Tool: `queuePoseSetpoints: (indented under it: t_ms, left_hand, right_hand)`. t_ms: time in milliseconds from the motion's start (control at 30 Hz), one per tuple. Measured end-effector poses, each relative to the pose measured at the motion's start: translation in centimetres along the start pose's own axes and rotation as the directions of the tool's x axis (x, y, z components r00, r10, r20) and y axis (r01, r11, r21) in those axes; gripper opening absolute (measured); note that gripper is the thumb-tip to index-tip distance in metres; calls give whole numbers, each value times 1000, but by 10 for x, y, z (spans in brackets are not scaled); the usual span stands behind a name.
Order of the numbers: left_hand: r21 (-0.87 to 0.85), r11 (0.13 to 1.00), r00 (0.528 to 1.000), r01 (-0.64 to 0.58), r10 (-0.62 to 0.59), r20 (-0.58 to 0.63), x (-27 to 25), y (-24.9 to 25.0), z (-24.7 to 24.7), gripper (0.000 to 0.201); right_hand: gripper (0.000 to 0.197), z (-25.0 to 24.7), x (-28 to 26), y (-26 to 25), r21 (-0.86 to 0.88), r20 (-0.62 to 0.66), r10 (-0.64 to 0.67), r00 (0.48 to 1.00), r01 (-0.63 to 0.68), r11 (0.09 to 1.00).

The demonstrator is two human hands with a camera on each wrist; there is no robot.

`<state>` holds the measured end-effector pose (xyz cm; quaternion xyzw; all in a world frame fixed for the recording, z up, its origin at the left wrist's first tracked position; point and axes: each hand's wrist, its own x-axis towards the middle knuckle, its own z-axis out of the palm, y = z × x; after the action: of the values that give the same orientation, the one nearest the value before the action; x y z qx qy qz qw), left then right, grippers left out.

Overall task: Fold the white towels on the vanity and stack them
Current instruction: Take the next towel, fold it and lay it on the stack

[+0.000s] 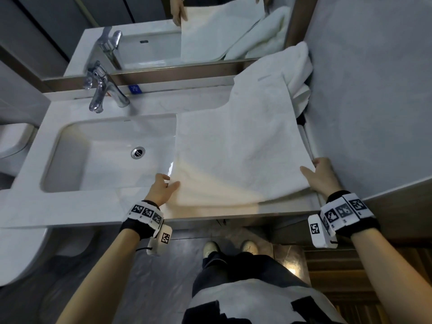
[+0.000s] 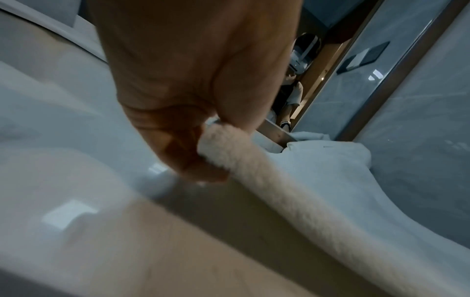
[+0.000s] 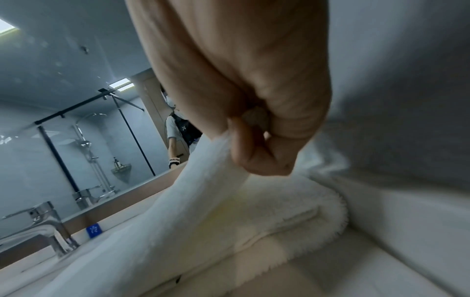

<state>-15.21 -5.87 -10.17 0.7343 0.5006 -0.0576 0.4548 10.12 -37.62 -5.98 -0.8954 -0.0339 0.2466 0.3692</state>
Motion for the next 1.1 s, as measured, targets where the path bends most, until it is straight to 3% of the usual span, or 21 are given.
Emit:
queuePoseSetpoints:
  t_ms: [67, 167, 233, 333, 400, 567, 667, 767, 967, 1033, 1100]
  left_hand:
    - [-179, 984, 999, -6, -2, -44, -3, -1, -8, 29]
    - [-493, 866, 993, -79, 113, 38, -9, 3, -23, 5]
    - [-546, 830, 969, -119, 216, 117, -12, 6, -32, 21]
    - [-458, 863, 925, -215, 330, 187, -13, 10, -35, 47]
    - [-355, 889, 923, -290, 358, 142, -13, 11, -33, 58]
    - [-219, 907, 926, -359, 317, -204, -7, 16, -27, 36]
    - [-195, 931, 921, -308, 240, -307, -3, 18, -29, 29]
    - [-257, 910, 919, -324, 239, -312, 0, 19, -32, 30]
    - [-318, 872, 910, -371, 274, -312, 26, 32, -40, 11]
    - [-359, 857, 914, -369, 264, -309, 40, 37, -44, 10]
    - [-400, 840, 921, -368, 270, -280, 55, 44, -47, 16]
  right_hand:
    - [38, -5, -5, -4, 126, 2, -85, 996, 84, 988]
    - [47, -13, -12, -16, 172, 46, -210, 977, 199, 965]
    - [44, -16, -15, -24, 191, 80, -244, 966, 225, 955]
    - [46, -19, -17, -30, 162, 166, -257, 952, 231, 959]
    - [53, -23, -19, -32, 115, 183, -281, 942, 263, 958]
    - [49, -28, -20, -35, 65, 111, -365, 924, 360, 931]
    - [43, -28, -19, -38, -17, 21, -410, 912, 410, 912]
    - [40, -27, -16, -41, -76, -34, -419, 907, 416, 906]
    - [18, -29, -1, -58, -105, -87, -454, 887, 445, 889]
    - [23, -27, 8, -67, -119, -118, -468, 876, 456, 882]
    - [28, -22, 19, -79, -14, -174, -430, 886, 434, 901]
